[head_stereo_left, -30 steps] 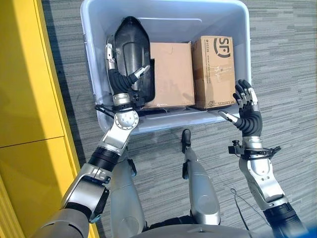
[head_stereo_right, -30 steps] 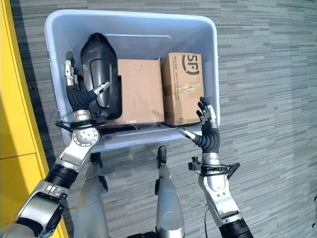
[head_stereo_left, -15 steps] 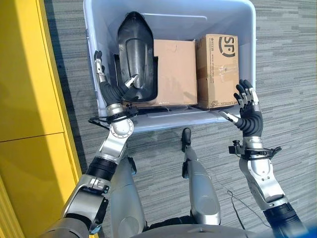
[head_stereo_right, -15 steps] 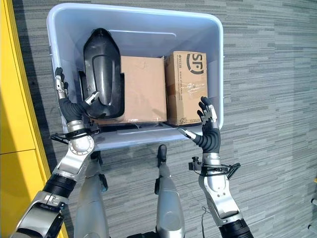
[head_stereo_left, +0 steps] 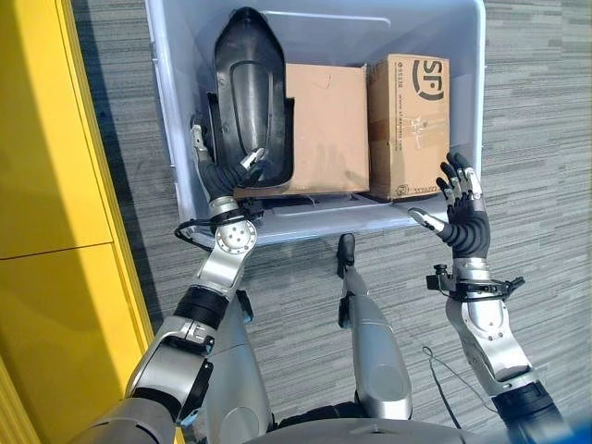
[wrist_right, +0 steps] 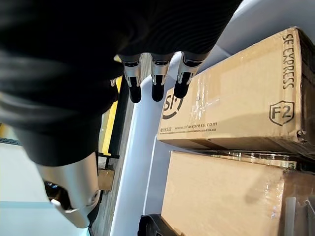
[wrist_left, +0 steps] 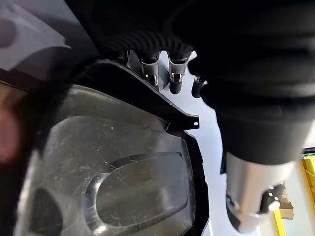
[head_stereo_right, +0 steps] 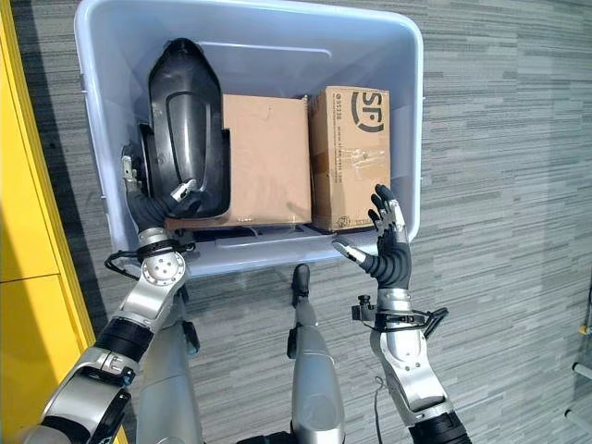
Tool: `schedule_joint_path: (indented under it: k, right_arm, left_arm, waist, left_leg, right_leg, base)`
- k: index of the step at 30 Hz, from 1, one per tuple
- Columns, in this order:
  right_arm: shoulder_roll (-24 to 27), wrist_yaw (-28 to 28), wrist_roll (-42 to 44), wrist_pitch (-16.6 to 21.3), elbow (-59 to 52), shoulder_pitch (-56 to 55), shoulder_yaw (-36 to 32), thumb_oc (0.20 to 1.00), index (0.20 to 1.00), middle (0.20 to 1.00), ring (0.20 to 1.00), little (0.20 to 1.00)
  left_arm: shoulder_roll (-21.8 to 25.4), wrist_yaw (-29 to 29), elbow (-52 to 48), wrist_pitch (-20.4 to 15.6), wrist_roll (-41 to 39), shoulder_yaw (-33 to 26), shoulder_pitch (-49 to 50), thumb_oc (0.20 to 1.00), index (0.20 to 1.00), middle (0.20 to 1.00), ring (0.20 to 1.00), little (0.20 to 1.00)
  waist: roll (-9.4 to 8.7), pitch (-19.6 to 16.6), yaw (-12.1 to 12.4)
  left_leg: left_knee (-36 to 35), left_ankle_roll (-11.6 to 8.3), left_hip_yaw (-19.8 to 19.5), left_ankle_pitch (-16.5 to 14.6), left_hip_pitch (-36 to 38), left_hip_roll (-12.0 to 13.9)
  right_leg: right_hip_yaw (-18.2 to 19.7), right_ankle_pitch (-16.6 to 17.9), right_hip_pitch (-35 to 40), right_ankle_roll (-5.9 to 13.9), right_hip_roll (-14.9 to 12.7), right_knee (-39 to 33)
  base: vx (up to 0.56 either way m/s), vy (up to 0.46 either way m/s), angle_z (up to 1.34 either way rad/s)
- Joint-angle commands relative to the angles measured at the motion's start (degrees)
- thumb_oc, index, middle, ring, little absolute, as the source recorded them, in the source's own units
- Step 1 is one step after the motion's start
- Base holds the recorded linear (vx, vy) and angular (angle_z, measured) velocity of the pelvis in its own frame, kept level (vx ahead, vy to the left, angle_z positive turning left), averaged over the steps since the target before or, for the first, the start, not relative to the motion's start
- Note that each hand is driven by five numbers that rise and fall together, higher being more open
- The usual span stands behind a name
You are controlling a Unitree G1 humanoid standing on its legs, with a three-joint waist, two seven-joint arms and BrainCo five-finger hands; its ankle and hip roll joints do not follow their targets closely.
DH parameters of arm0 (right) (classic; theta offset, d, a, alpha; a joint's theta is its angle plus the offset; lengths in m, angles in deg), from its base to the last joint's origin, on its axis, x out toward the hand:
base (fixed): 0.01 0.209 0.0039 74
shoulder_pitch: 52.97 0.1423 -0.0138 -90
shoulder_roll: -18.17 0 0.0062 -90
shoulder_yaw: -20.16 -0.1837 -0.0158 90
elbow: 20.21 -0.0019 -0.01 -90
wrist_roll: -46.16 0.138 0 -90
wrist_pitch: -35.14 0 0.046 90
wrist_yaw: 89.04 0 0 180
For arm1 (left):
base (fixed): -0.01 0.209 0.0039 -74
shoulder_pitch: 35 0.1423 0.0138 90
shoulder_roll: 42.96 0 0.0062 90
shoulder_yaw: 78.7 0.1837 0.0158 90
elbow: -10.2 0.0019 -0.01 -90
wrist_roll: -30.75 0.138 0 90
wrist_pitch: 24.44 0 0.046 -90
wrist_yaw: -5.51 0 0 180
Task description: Move parts from the plastic box to the shelf.
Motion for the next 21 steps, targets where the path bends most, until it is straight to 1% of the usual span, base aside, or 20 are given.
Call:
schedule_joint_path:
  k: [1, 7, 13, 16, 17, 18, 19, 21]
  right_arm:
    - [2.7, 0.2, 1.3, 3.6, -4.8, -0.5, -3.5, 1.0, 1.0, 1.0, 1.0, 1.0]
    - [3.0, -0.3, 2.0, 3.5, -5.2, -0.7, -3.4, 1.0, 1.0, 1.0, 1.0, 1.0]
    - [3.5, -1.1, 3.4, 3.9, -5.5, -1.0, -3.1, 1.0, 1.0, 1.0, 1.0, 1.0]
    - [3.9, -1.6, 3.8, 3.8, -5.9, -1.3, -2.8, 1.0, 1.0, 1.0, 1.0, 1.0]
    - [4.1, -2.1, 4.0, 3.7, -5.8, -1.5, -2.6, 1.0, 1.0, 1.0, 1.0, 1.0]
    - [4.1, -2.1, 4.0, 3.7, -5.8, -1.5, -2.6, 1.0, 1.0, 1.0, 1.0, 1.0]
    - [4.5, -2.9, 4.6, 3.9, -6.2, -1.7, -2.5, 1.0, 1.0, 1.0, 1.0, 1.0]
    - [5.0, -3.5, 5.1, 3.8, -6.5, -2.1, -2.5, 1.0, 1.0, 1.0, 1.0, 1.0]
  left_arm:
    - [2.5, -1.9, 0.9, -3.1, -3.0, -3.4, -3.7, 1.0, 1.0, 1.0, 1.0, 1.0]
    - [2.9, -3.0, 2.7, -4.0, -6.5, -5.9, -4.9, 1.0, 1.0, 1.0, 1.0, 1.0]
    - [6.1, -3.3, 7.5, -4.1, -9.3, -8.0, -6.6, 1.0, 1.0, 1.0, 1.0, 1.0]
    - [7.6, -2.3, 10.1, -3.7, -10.6, -8.2, -7.3, 1.0, 1.0, 1.0, 1.0, 1.0]
    - [8.9, -1.1, 13.0, -2.5, -10.8, -7.6, -8.3, 1.0, 1.0, 1.0, 1.0, 1.0]
    - [8.9, -1.0, 13.1, -2.5, -10.8, -7.6, -8.4, 1.0, 1.0, 1.0, 1.0, 1.0]
    - [10.0, -0.7, 15.1, -0.9, -9.2, -6.5, -9.4, 1.0, 1.0, 1.0, 1.0, 1.0]
    - [10.2, 0.4, 17.9, 0.3, -9.3, -5.1, -11.2, 1.0, 1.0, 1.0, 1.0, 1.0]
  waist:
    - [-2.65, 0.5, 0.9]
    - [-3.22, 0.5, 0.7]
    - [-3.81, 0.5, 0.5]
    - [-3.91, 0.5, 0.3]
    - [-3.9, 0.4, 0.2]
    - [-3.91, 0.5, 0.2]
    - [-3.93, 0.4, 0.1]
    - [-3.87, 0.3, -0.1]
  left_leg:
    - [-0.9, -2.98, -0.6, 0.6, 4.2, 5.4]
    - [-0.3, -2.8, -1.0, 0.3, 2.8, 5.2]
    - [0.0, -2.72, -1.4, 0.1, 1.6, 5.2]
    - [0.0, -2.71, -1.6, 0.1, 1.4, 5.3]
    - [0.0, -2.64, -1.6, 0.2, 1.3, 5.3]
    - [0.0, -2.64, -1.6, 0.2, 1.3, 5.3]
    - [-0.1, -2.6, -1.6, 0.3, 1.2, 5.3]
    - [0.0, -2.57, -1.8, 0.3, 0.9, 5.2]
  right_leg:
    - [3.2, 5.4, -2.0, 0.73, -2.3, 3.1]
    - [3.0, 5.4, -2.7, 0.77, -2.1, 3.2]
    - [2.8, 5.5, -3.2, 0.84, -1.9, 3.2]
    - [2.7, 5.4, -3.3, 0.86, -1.9, 3.2]
    - [2.6, 5.4, -3.3, 0.87, -1.8, 3.2]
    - [2.6, 5.4, -3.3, 0.87, -1.8, 3.2]
    - [2.6, 5.4, -3.5, 0.91, -1.8, 3.3]
    - [2.6, 5.3, -3.6, 0.94, -1.9, 3.3]
  base:
    - [0.0, 0.0, 0.0]
    - [0.0, 0.0, 0.01]
    - [0.0, 0.0, 0.0]
    - [0.0, 0.0, 0.0]
    - [0.0, 0.0, 0.0]
    - [0.0, 0.0, 0.0]
    - [0.0, 0.0, 0.0]
    - [0.0, 0.0, 0.0]
